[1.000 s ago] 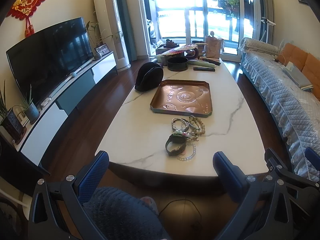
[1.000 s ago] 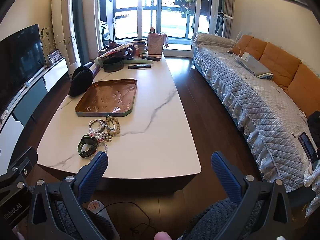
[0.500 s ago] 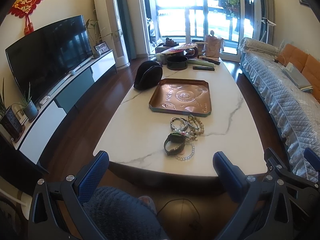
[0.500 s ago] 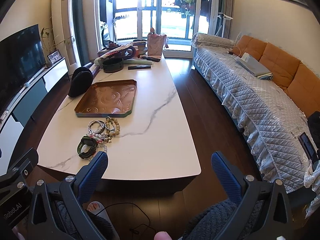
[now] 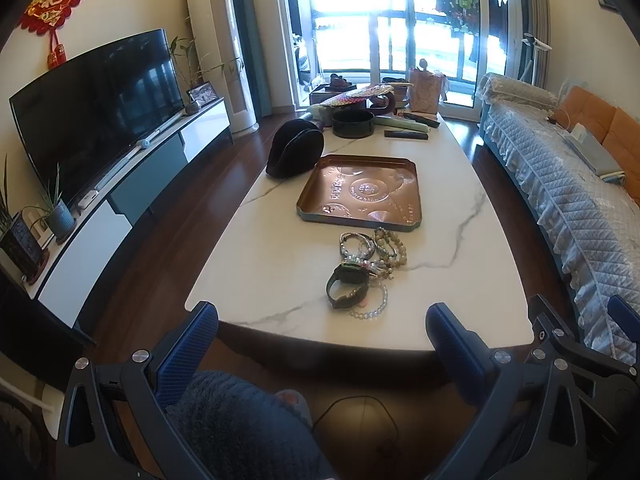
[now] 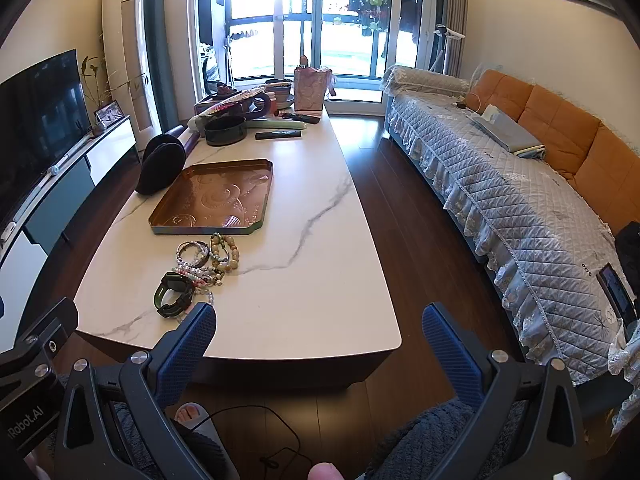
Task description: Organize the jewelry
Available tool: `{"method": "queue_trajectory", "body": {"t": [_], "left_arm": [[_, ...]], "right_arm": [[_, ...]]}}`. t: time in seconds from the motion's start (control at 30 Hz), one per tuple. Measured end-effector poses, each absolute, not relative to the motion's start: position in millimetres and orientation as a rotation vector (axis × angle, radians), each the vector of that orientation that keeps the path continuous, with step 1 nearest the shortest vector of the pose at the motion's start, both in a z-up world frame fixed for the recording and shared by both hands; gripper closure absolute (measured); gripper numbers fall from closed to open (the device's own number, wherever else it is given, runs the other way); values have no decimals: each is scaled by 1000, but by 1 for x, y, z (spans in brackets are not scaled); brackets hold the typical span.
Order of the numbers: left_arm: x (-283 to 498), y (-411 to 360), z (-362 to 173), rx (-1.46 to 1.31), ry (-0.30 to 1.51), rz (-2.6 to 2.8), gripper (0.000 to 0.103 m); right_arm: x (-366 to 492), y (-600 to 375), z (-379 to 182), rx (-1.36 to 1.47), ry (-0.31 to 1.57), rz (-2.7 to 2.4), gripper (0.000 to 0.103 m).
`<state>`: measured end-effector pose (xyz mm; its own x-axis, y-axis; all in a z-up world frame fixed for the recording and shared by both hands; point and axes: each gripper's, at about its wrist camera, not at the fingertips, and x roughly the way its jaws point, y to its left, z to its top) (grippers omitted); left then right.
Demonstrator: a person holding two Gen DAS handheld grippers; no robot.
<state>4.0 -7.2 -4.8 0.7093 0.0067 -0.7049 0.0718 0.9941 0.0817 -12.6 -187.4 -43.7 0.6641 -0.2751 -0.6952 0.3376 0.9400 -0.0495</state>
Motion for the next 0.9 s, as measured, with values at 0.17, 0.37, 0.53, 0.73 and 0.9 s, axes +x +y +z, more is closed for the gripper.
{"method": "queue_trajectory", "body": {"t": [0.17,0.37,0.53,0.73,0.9], "left_arm": [[2,-9,-9,105,790,-38,0],[3,-9,-9,104,791,-38,0],[-1,-15,-16,106,791,-44,0],[-1,-14,-16,106,797,-44,0],[-2,-14,-17,102,799,-43,0]], "right_arm": [[-13,-188,-45,89,775,-346,0],[-14,-188,-48,93,779,-345,0],[-15,-188,-49,90,773,-351,0],[-16,-188,-48,97,776,-349,0],[-17,-190,-47,95,775,-353,0]]}}
